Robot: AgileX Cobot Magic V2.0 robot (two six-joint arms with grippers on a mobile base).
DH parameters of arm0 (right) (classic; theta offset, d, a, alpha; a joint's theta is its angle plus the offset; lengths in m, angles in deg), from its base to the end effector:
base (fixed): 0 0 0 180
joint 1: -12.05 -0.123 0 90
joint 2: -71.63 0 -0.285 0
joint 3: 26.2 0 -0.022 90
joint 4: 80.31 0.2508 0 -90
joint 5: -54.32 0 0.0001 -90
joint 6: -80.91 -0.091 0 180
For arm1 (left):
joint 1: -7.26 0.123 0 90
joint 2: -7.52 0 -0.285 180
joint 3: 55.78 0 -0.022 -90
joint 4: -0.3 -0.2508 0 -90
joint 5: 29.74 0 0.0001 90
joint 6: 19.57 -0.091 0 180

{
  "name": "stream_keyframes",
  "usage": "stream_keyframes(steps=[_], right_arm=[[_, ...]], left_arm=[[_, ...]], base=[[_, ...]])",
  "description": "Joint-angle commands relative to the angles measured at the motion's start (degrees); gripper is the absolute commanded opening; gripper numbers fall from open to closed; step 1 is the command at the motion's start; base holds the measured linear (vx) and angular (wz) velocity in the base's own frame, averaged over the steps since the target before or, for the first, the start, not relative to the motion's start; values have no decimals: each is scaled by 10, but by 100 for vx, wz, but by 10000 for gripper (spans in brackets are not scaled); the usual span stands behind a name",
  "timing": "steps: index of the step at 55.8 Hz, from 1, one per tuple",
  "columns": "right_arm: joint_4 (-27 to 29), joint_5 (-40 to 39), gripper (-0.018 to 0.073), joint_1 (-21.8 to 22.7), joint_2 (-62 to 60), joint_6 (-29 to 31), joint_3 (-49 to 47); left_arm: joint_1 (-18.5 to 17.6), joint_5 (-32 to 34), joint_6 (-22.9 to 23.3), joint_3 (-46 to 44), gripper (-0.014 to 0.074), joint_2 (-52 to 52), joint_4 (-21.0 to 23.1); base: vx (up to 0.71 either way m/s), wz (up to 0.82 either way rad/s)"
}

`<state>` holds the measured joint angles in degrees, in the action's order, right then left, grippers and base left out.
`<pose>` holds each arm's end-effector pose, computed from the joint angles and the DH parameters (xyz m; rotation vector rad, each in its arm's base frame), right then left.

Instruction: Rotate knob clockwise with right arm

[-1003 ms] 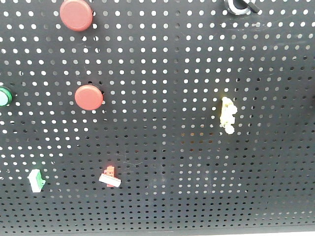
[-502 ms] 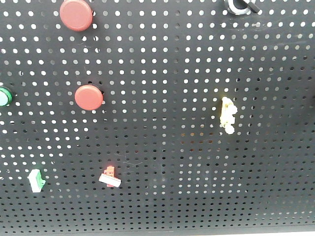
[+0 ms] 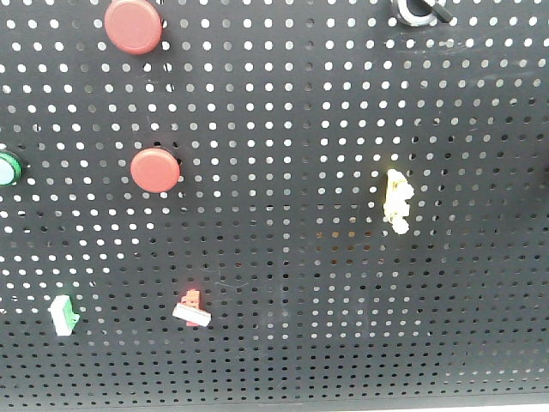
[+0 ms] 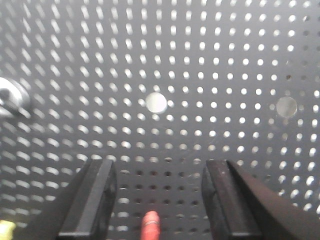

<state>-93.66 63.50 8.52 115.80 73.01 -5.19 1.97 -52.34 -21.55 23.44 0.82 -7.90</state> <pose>0.1015 0.0029 0.4716 -0.0679 1.2921 -0.0501 0.0520 0.0002 0.1674 0.2072 1.8798 0.1027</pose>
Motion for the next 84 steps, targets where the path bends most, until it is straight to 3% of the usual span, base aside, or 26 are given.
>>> stream_keyframes(steps=[1,6,14,23,26,34,46,63,84], right_arm=[[-1,-36,459,-2,35,58,-47],[10,-34,459,-33,69,90,-82],[10,-19,459,-136,131,152,-133],[-76,30,459,-269,207,286,-188],[-100,53,457,-295,228,284,-216],[-162,97,421,-301,266,239,-272],[-262,98,350,-301,289,201,-297],[-292,52,309,-301,294,195,-297],[-293,53,237,-301,310,186,-297]], left_arm=[[-1,45,6,5,-6,6,0],[-1,45,6,5,-6,6,0],[-1,45,6,5,-6,6,0],[-1,45,6,5,-6,6,0],[-1,45,6,5,-6,6,0],[-1,45,6,5,-6,6,0],[-1,45,6,5,-6,6,0],[-1,45,6,5,-6,6,0],[-1,45,6,5,-6,6,0]], base=[[0,0],[0,0],[0,0],[0,0],[0,0],[0,0],[0,0],[0,0],[0,0]])
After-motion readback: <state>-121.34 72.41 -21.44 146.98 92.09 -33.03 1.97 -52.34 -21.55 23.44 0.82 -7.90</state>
